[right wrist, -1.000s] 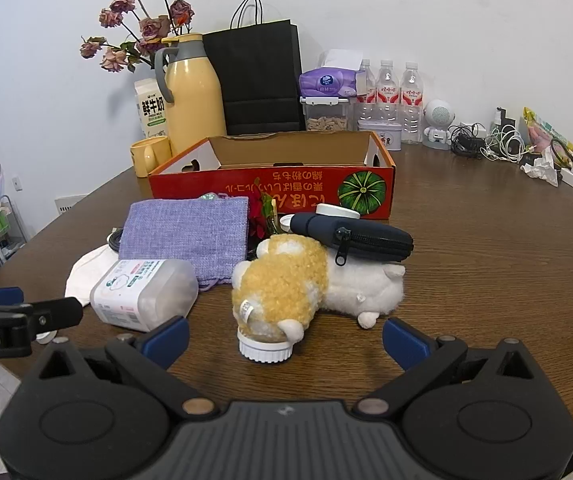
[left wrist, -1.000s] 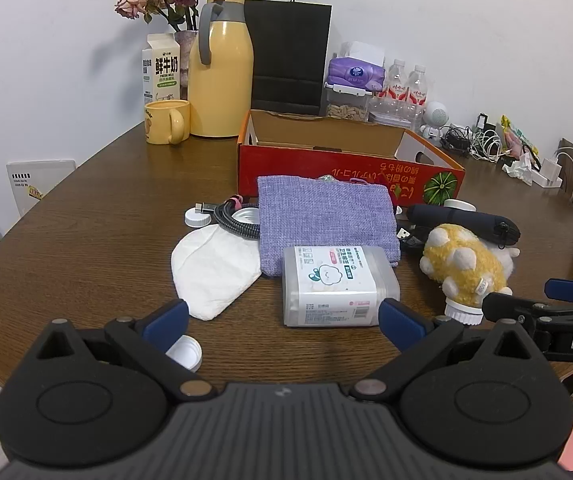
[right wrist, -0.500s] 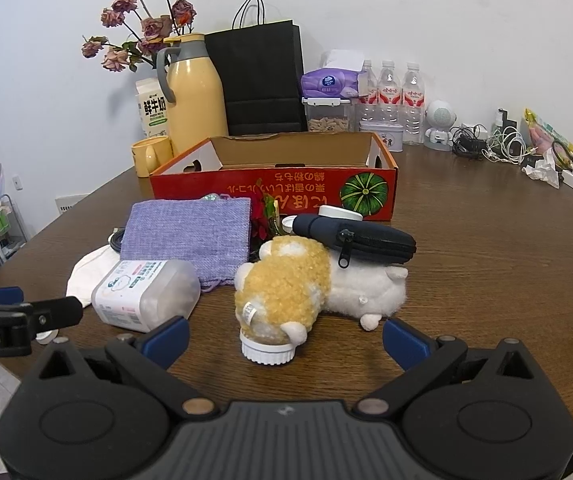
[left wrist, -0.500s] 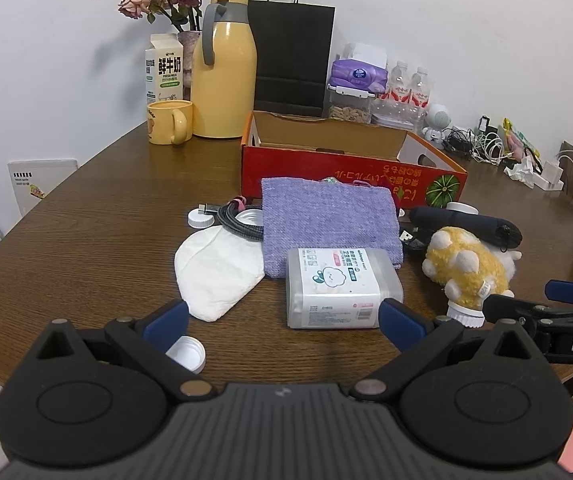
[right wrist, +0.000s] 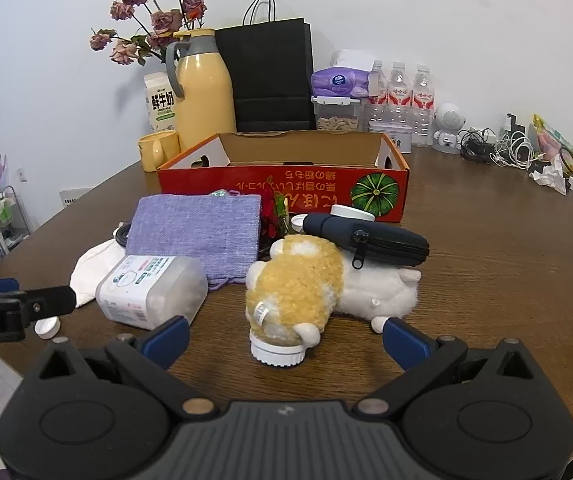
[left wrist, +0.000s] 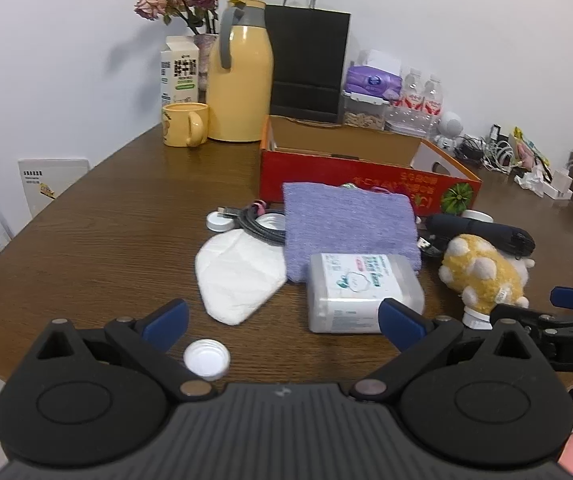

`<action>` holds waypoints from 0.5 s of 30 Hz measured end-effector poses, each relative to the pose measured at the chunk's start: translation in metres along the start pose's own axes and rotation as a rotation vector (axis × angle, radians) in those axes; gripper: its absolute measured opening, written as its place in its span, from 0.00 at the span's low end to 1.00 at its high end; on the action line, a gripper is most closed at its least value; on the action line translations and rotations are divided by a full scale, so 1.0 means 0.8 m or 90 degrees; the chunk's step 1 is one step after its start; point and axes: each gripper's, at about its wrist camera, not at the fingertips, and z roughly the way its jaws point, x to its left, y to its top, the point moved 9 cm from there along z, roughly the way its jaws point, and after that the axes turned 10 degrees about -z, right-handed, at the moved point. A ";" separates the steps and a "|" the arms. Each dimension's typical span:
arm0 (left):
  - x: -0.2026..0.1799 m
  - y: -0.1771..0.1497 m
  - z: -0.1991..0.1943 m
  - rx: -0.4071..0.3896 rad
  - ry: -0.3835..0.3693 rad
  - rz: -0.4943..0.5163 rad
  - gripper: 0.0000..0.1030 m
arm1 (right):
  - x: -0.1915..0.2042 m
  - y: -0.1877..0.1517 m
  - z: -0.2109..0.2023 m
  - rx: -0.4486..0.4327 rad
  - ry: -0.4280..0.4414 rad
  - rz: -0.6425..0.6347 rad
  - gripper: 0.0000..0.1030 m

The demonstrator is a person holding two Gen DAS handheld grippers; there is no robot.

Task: Organize objects
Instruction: 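Grasp the small white round cap with the left gripper while the right grasps the yellow plush toy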

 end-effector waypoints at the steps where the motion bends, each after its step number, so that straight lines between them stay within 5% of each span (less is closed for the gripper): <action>1: 0.005 0.002 0.000 -0.002 0.004 -0.003 1.00 | 0.000 0.000 0.001 0.000 0.000 -0.001 1.00; 9: 0.030 -0.005 0.001 0.003 0.030 0.007 1.00 | 0.005 0.005 0.012 -0.008 0.010 -0.013 1.00; 15: 0.055 -0.020 0.013 0.033 0.050 -0.019 0.75 | 0.007 0.008 0.026 -0.006 0.007 -0.019 1.00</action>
